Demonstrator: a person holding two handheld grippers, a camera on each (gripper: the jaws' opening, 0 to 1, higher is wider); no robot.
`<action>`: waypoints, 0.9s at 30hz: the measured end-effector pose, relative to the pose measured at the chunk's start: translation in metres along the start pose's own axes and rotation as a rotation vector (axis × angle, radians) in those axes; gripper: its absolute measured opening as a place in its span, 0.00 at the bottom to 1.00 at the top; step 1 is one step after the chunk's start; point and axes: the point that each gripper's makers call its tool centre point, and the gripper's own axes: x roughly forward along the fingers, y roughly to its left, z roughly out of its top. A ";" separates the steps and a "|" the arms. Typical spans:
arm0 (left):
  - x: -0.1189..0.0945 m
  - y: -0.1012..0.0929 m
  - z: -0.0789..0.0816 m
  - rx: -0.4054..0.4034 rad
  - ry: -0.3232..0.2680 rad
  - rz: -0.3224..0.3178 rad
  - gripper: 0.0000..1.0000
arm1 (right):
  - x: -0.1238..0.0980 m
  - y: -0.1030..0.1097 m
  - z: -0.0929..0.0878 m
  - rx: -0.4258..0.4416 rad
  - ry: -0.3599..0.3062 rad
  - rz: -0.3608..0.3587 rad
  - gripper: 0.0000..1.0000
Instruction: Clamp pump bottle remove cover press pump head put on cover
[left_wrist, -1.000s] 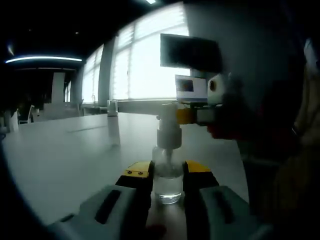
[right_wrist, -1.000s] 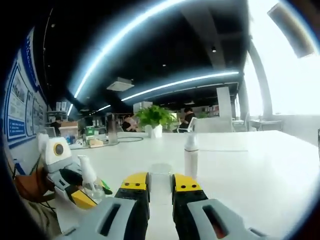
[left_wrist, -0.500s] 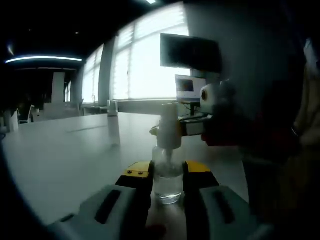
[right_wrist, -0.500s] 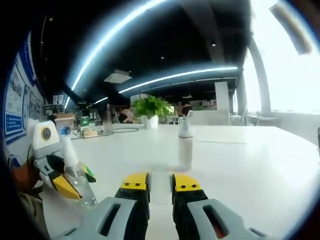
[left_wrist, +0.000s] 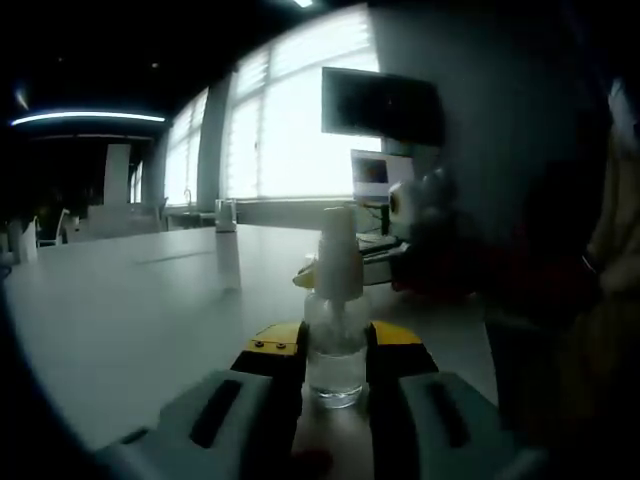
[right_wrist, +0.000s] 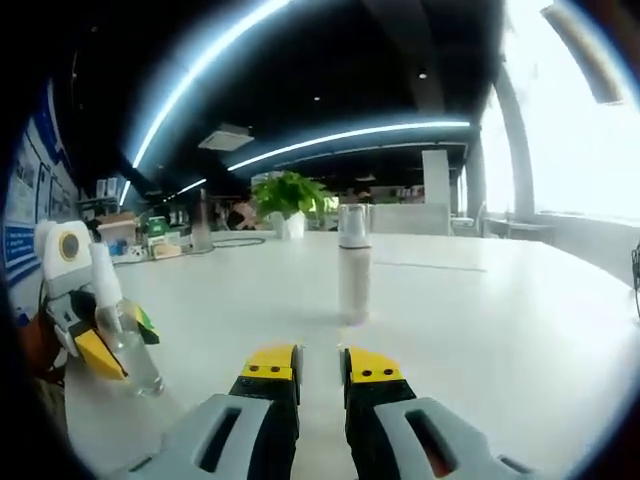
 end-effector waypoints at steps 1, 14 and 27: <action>0.000 0.000 0.000 -0.001 0.000 0.000 0.15 | 0.000 0.000 0.000 -0.003 0.002 -0.002 0.12; 0.000 0.001 0.000 0.000 0.000 0.001 0.15 | 0.004 -0.006 -0.006 -0.028 0.029 -0.028 0.12; 0.000 0.000 0.000 0.002 0.000 0.001 0.15 | 0.003 -0.009 -0.006 -0.017 0.019 -0.043 0.18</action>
